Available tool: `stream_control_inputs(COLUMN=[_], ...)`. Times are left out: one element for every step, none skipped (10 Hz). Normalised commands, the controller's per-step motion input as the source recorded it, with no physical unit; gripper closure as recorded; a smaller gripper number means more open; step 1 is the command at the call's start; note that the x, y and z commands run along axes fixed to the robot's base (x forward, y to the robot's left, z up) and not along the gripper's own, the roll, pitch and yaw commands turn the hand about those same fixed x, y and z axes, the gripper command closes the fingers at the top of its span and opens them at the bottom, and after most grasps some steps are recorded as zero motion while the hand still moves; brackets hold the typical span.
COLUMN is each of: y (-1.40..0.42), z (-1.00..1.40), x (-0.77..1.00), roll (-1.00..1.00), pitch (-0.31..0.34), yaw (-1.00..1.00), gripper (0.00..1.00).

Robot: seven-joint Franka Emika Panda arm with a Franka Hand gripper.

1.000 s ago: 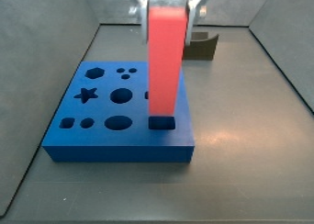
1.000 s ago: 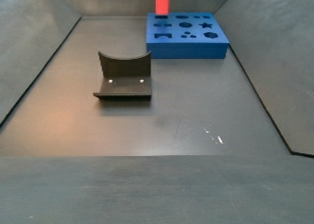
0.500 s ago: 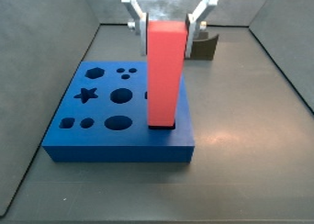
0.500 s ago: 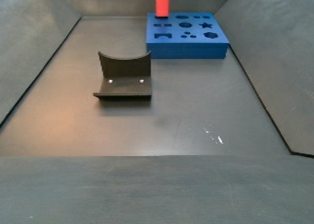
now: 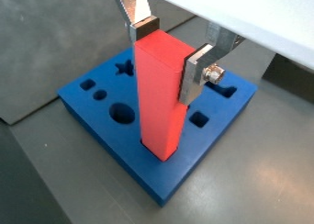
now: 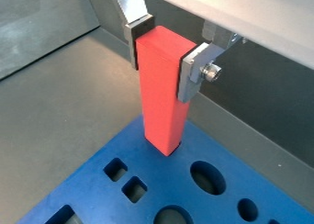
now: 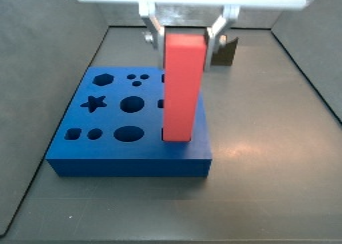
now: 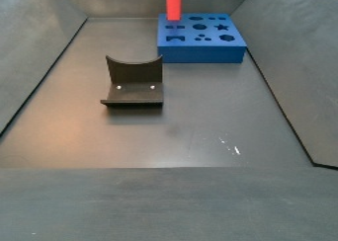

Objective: Insert the rectangle object.

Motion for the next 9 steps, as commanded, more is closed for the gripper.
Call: stream_control_inputs(y=[0.01, 0.01, 0.00, 0.00, 0.00, 0.00, 0.00, -0.01, 0.00], z=[-0.48, -0.40, -0.49, -0.58, -0.63, -0.61, -0.40, -0.03, 0.00], x=[0.23, 0.00, 0.00, 0.00, 0.00, 0.00, -0.07, 0.00, 0.00], roll=[0.00, 0.02, 0.05, 0.07, 0.10, 0.11, -0.08, 0.00, 0.00], pitch=[-0.001, -0.037, -0.086, -0.107, -0.127, -0.160, -0.361, -0.013, 0.000], yaw=[0.00, 0.00, 0.00, 0.00, 0.00, 0.07, 0.00, 0.00, 0.00], gripper=[1.00, 1.00, 1.00, 1.00, 1.00, 1.00, 1.00, 1.00, 1.00])
